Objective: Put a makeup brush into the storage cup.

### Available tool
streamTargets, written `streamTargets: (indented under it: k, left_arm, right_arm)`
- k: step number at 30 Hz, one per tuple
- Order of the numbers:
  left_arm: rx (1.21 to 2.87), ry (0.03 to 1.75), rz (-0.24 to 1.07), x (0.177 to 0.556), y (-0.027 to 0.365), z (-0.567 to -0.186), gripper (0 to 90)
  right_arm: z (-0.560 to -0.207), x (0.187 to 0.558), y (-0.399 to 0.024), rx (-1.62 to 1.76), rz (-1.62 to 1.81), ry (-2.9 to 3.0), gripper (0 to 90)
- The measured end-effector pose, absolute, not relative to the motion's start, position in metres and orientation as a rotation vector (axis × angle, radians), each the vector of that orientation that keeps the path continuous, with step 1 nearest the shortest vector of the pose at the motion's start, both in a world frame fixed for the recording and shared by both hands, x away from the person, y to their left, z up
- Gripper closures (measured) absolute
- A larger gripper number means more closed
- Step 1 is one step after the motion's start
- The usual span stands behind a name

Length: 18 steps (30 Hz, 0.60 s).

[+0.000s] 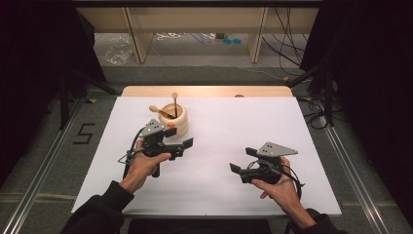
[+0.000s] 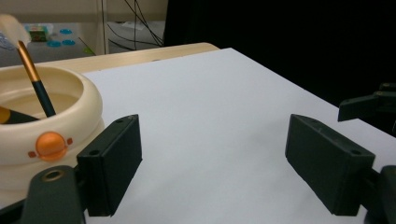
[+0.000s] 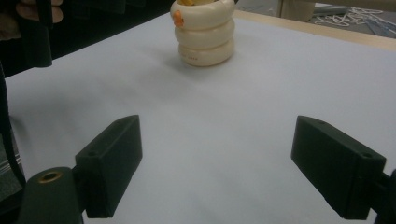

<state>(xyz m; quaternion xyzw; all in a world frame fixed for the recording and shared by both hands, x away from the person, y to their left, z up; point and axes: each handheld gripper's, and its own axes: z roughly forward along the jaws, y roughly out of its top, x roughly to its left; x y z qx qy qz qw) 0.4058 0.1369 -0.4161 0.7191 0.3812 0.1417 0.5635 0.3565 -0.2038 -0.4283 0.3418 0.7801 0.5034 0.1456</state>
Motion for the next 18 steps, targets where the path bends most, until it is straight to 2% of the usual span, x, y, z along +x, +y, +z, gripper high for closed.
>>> streamTargets:
  k: [18]
  left_arm:
    - [1.698,0.892,0.323,0.384,0.141,-0.428,18.2]
  right_arm:
    - [-0.428,0.355,-0.202,0.982,1.454,2.25,16.9]
